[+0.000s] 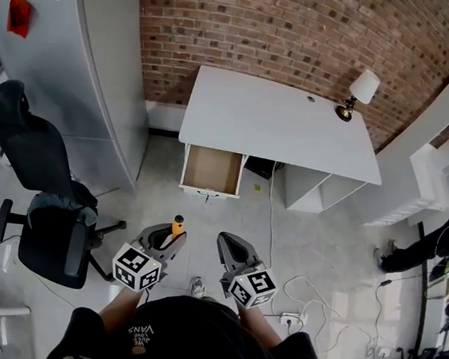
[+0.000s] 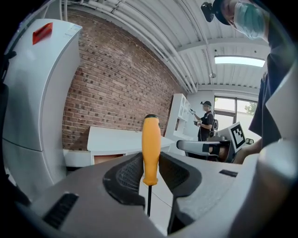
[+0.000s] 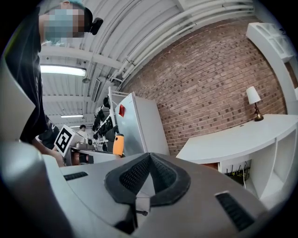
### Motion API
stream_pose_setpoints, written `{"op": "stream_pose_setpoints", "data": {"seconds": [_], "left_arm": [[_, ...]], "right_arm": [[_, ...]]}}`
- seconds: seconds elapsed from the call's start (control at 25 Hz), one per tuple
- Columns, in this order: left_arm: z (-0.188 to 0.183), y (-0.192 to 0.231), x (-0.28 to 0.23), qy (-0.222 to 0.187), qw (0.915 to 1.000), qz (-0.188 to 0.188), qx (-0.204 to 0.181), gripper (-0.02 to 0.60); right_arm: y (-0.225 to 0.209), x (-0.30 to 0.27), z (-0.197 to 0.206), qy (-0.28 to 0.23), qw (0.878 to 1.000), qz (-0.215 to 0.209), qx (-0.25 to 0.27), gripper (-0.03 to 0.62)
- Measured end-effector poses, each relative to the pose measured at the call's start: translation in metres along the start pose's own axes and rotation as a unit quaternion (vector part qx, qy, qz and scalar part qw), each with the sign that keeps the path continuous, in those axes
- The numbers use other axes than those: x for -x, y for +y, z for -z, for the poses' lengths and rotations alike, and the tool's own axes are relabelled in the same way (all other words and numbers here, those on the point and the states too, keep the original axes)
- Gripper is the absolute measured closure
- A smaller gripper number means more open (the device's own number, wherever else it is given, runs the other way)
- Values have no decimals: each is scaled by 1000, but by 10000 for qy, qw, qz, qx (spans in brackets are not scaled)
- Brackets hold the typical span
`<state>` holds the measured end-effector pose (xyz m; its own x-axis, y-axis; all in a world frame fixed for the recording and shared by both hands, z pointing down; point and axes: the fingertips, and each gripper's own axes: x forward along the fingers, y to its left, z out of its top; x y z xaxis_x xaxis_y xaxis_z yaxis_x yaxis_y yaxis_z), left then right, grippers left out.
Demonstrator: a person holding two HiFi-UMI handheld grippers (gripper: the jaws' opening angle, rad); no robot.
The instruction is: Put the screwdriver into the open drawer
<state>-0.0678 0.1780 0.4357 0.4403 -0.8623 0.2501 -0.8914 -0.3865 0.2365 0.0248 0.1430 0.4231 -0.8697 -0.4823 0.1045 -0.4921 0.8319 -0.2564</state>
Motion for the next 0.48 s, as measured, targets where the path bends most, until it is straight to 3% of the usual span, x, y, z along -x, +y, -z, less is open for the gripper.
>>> {"op": "stream_pose_setpoints", "data": {"seconds": [0.48], "left_arm": [[-21,32,-60,56,9991,-406,117,476]], "right_arm": [[-69,-45,-19,159,9995,-272,-57,599]]}}
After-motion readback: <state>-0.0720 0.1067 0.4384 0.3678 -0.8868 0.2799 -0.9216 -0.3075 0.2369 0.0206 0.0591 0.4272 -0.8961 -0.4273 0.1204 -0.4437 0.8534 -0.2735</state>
